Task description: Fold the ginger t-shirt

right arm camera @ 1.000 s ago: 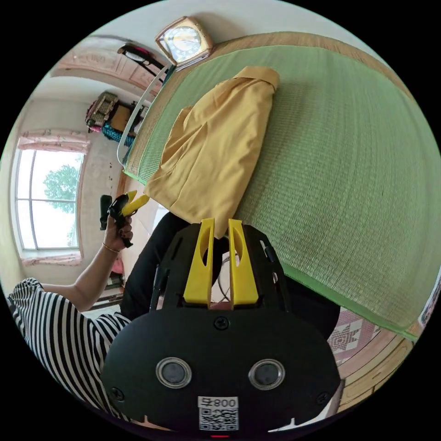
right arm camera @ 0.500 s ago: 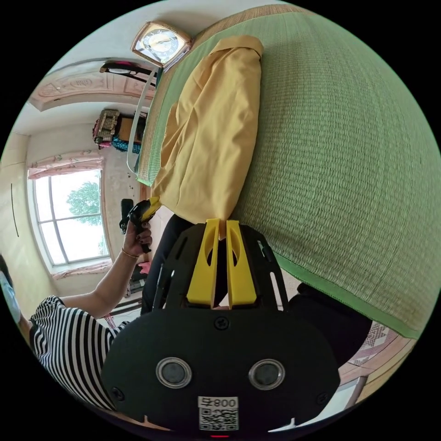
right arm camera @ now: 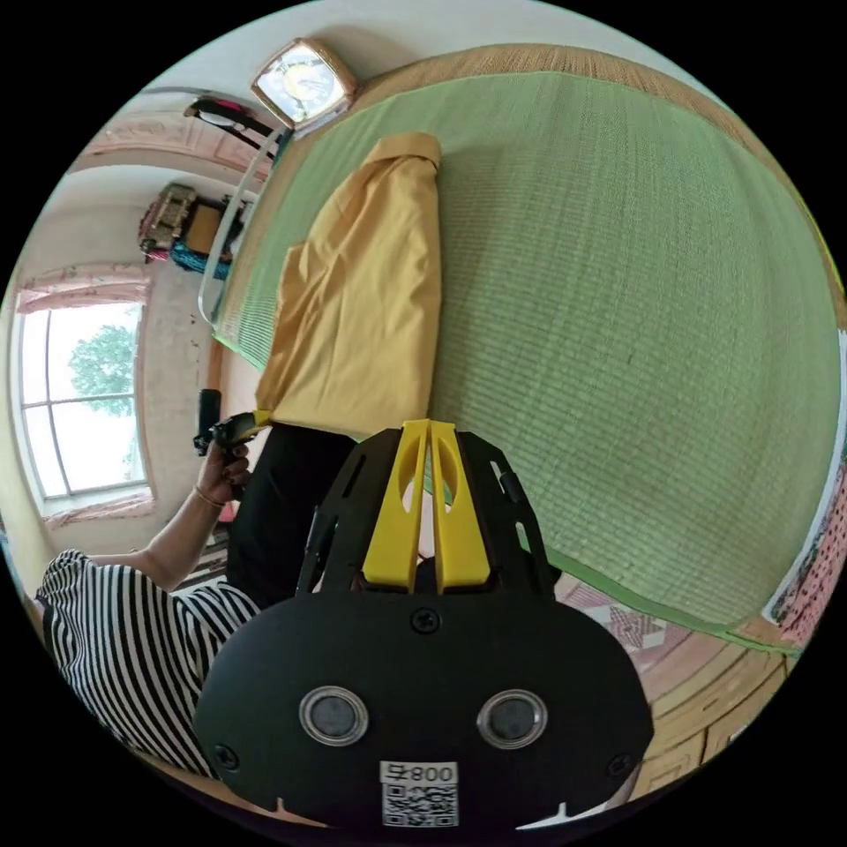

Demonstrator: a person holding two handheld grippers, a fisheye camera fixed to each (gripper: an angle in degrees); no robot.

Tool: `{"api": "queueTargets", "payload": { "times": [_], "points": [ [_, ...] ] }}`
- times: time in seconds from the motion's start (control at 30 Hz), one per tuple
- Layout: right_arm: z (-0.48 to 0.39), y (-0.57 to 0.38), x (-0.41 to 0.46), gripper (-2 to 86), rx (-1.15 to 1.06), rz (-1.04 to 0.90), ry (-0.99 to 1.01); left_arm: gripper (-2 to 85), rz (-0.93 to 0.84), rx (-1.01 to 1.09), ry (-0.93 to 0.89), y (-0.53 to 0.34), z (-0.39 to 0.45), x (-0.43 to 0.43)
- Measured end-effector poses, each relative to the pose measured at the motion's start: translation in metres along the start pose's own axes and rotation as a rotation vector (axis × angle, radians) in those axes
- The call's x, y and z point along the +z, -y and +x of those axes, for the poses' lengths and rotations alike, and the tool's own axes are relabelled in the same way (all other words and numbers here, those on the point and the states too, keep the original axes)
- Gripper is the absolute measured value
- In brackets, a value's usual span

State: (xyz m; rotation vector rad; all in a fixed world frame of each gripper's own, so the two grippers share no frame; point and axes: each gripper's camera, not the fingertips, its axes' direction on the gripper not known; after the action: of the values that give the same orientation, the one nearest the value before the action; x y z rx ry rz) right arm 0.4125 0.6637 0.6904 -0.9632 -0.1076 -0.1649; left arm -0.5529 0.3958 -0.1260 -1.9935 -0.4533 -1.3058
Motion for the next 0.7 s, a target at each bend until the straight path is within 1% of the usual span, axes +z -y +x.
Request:
{"api": "queueTargets", "payload": {
  "times": [0.07, 0.1, 0.2, 0.23, 0.27, 0.33, 0.53, 0.6, 0.7],
  "points": [
    [-0.003, -0.005, -0.007, 0.1, -0.025, 0.058, 0.097, 2.1, -0.013, 0.008, 0.022, 0.001, 0.001, 0.001],
    [-0.004, -0.005, -0.006, 0.1, -0.027, 0.061, 0.102, 2.1, -0.014, 0.008, 0.023, 0.001, 0.001, 0.002],
    [-0.009, 0.000, 0.014, 0.1, -0.046, -0.018, 0.053, 2.1, -0.012, 0.003, 0.028, 0.002, 0.001, 0.003],
    [-0.008, 0.001, 0.029, 0.1, -0.051, -0.078, -0.026, 2.1, -0.014, 0.006, 0.030, 0.001, 0.001, 0.003],
    [-0.003, -0.002, 0.036, 0.1, -0.044, -0.098, -0.026, 2.1, -0.013, 0.003, 0.031, 0.001, 0.001, 0.003],
    [0.009, -0.010, 0.026, 0.1, -0.002, -0.056, 0.040, 2.0, -0.012, 0.007, 0.034, 0.000, 0.001, 0.003],
    [0.031, -0.042, 0.000, 0.4, 0.026, -0.028, 0.083, 2.0, -0.008, 0.000, 0.022, -0.001, -0.004, 0.004],
    [0.037, -0.052, -0.005, 0.6, 0.037, -0.019, 0.139, 2.0, -0.005, 0.000, 0.017, -0.002, -0.005, 0.004],
    [0.042, -0.066, -0.006, 1.4, 0.038, -0.011, 0.281, 2.0, 0.003, -0.004, 0.003, -0.004, -0.006, 0.004]
  ]
}}
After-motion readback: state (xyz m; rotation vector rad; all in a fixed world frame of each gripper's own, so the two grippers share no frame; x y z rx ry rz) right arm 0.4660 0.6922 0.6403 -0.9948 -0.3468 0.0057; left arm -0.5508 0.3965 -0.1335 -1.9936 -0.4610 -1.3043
